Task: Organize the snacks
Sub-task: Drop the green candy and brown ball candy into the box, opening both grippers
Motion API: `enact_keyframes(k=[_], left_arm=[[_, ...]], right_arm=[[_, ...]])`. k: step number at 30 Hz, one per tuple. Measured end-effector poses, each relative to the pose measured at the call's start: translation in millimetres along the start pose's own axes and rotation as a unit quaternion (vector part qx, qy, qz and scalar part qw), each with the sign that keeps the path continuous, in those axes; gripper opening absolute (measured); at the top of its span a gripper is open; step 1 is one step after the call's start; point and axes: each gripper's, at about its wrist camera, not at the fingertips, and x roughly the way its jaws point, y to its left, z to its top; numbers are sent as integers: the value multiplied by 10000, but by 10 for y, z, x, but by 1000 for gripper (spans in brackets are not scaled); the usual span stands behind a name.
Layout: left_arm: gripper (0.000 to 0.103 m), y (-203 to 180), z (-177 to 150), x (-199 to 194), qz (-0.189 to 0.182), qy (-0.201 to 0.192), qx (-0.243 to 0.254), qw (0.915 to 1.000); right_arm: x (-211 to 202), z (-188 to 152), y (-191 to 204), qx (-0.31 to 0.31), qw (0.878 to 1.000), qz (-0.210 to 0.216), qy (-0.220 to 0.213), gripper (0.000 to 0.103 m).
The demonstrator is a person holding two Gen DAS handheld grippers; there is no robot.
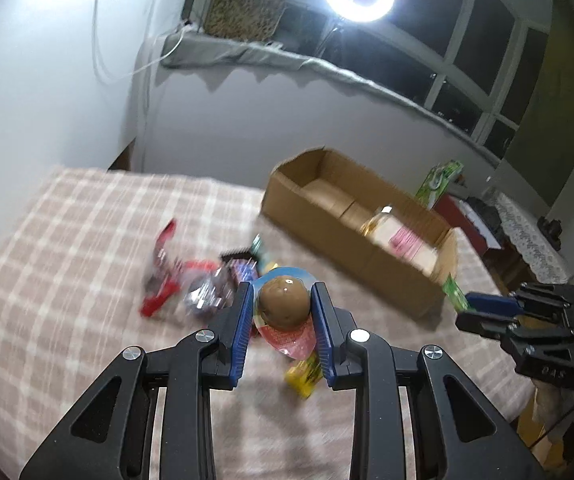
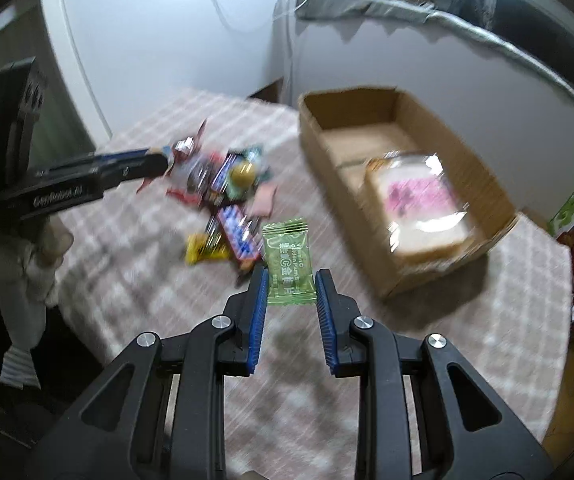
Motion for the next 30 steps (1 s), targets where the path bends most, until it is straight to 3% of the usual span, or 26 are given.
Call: enact_keyframes(k=[6,11,21,30], left_arm=[[27,-205,326,90,-168,-169,176,9996],[27,-316,579,343,-316,-90,183,9993],[27,-498,896,875,-351,103,227,9991],[27,-516,880,1270,-266,403,250,9985]], right_arm=[[-132,323,-292,221,9990,-160,-358,25],[-109,587,-534,364,9977,-245,-509,25],[302,980,-921,578,9968,-378,-399,25],[710,1114,-1155,734,9962,-448,-152,25]])
